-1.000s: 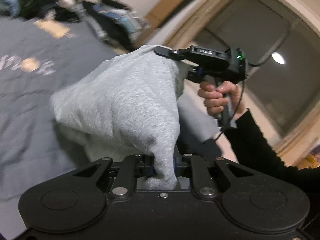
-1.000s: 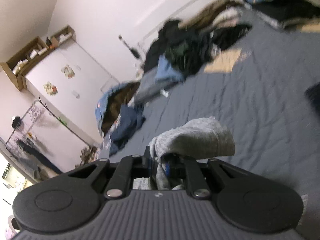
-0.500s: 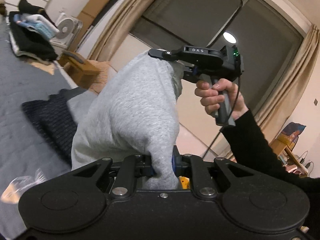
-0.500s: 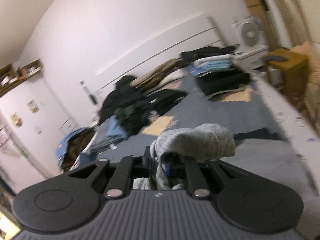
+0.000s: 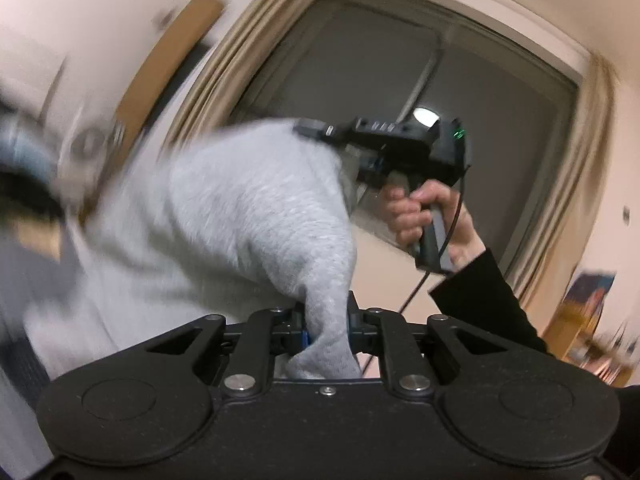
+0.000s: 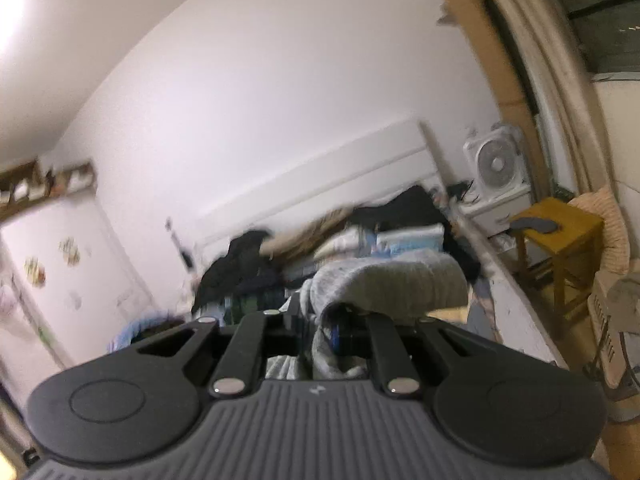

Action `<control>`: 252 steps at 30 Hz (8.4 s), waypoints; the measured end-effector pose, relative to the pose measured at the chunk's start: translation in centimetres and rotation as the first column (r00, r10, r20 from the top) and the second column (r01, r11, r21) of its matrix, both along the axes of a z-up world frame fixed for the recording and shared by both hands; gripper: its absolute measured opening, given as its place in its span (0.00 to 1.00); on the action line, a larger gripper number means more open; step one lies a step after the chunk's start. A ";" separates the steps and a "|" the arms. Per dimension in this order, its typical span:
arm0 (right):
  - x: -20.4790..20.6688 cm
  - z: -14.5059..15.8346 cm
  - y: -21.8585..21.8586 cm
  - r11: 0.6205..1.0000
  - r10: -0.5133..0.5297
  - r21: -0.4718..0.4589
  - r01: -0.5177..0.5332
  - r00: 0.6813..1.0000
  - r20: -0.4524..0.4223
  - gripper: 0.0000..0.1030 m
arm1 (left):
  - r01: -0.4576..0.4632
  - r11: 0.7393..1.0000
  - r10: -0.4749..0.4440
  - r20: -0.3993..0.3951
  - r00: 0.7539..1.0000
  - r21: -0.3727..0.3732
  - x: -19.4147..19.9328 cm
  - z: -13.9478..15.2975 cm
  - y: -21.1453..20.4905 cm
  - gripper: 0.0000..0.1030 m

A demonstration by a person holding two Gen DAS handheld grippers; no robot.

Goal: Fold clothes

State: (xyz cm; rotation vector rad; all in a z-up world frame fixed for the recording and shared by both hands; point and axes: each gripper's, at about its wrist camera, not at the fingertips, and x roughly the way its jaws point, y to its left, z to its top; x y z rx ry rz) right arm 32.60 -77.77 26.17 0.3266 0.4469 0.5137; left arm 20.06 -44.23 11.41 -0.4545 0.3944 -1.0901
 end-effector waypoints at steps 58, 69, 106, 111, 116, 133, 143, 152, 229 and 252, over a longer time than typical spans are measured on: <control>-14.9 -24.7 -5.7 0.997 0.036 -0.050 -0.051 0.962 -0.269 0.70 | -0.269 0.952 0.304 -0.325 0.895 0.147 0.5 -16.8 -2.7 0.46; -14.3 -24.3 -5.5 0.993 0.104 -0.029 -0.117 0.954 -0.283 0.70 | -0.300 0.916 0.354 -0.185 0.917 0.268 -5.4 -15.6 -5.2 0.49; -9.8 -24.5 -5.2 0.983 0.167 -0.021 -0.182 0.937 -0.308 0.71 | -0.347 0.914 0.382 -0.157 0.911 0.210 -2.7 -15.5 -5.6 0.60; -9.3 -24.2 -5.4 0.984 0.148 -0.047 -0.169 0.943 -0.299 0.71 | -0.429 0.892 0.452 -0.259 0.854 0.144 -1.4 -16.1 -1.2 0.61; -8.5 -24.4 -5.3 0.986 0.142 -0.041 -0.162 0.943 -0.301 0.71 | -0.497 0.834 0.547 -0.241 0.802 0.239 1.8 -15.8 0.3 0.62; -6.2 -24.7 -4.7 0.983 0.163 -0.027 -0.179 0.938 -0.306 0.71 | -0.377 0.848 0.504 -0.347 0.791 0.373 10.1 -18.0 -2.5 0.63; -6.3 -24.9 -5.0 0.985 0.163 -0.003 -0.172 0.936 -0.312 0.71 | -0.412 0.828 0.529 -0.286 0.799 0.381 9.5 -17.5 -2.9 0.15; -6.7 -25.2 -5.4 0.987 0.159 0.029 -0.158 0.937 -0.313 0.71 | -0.441 0.838 0.522 -0.237 0.820 0.321 7.4 -15.8 -2.0 0.07; -6.3 -24.7 -6.6 0.981 0.188 0.004 -0.193 0.948 -0.256 0.72 | -0.376 0.852 0.483 -0.270 0.833 0.364 8.2 -17.3 1.5 0.33; -4.2 -23.8 -8.6 0.805 0.567 -0.067 -0.590 0.797 -0.209 0.93 | -0.359 0.855 0.461 -0.229 0.858 0.374 8.1 -17.7 1.9 0.09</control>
